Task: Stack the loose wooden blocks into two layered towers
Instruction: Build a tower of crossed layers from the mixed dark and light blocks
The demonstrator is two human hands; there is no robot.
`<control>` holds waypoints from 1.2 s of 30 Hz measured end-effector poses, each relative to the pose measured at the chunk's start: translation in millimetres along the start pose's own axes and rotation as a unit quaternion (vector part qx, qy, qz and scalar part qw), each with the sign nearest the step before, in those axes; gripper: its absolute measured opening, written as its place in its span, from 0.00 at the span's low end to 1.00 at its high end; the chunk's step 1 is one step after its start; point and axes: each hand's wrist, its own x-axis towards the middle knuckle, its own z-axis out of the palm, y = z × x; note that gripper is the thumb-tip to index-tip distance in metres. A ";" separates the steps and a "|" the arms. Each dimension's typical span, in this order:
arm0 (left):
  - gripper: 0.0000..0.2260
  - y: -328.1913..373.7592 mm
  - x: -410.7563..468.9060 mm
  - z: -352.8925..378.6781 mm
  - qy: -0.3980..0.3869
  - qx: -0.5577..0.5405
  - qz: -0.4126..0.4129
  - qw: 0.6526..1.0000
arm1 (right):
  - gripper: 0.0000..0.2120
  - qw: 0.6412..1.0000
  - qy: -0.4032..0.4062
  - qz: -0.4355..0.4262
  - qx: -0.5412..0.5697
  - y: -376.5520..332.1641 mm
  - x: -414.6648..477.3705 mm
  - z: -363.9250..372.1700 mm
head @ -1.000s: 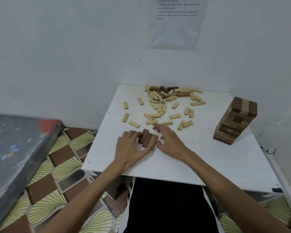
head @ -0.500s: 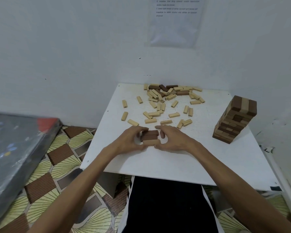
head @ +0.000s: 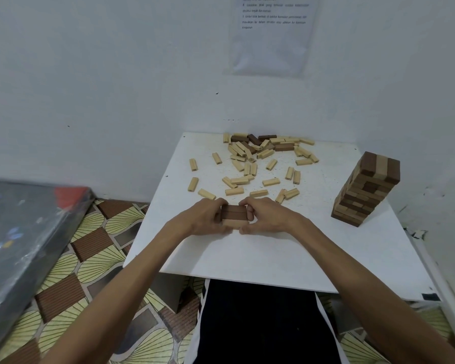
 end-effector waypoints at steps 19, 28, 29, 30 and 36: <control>0.27 14.0 3.5 -8.6 -0.037 0.028 -0.033 0.998 | 0.33 0.998 -0.036 0.035 -0.036 -3.6 5.7 -6.9; 0.27 17.6 3.3 -10.9 -0.053 0.028 -0.042 0.997 | 0.27 0.995 -0.039 0.020 -0.085 -4.7 8.8 -10.7; 0.27 16.8 2.6 -10.6 -0.056 0.019 -0.041 0.997 | 0.27 0.995 -0.041 0.020 -0.092 -5.1 8.6 -10.9; 0.27 15.8 1.9 -10.6 -0.057 0.010 -0.038 0.998 | 0.27 0.994 -0.043 0.019 -0.096 -5.4 8.5 -11.1; 0.27 12.4 0.9 -11.6 -0.071 0.005 -0.032 0.997 | 0.28 0.997 -0.039 0.014 -0.063 -3.0 6.1 -10.8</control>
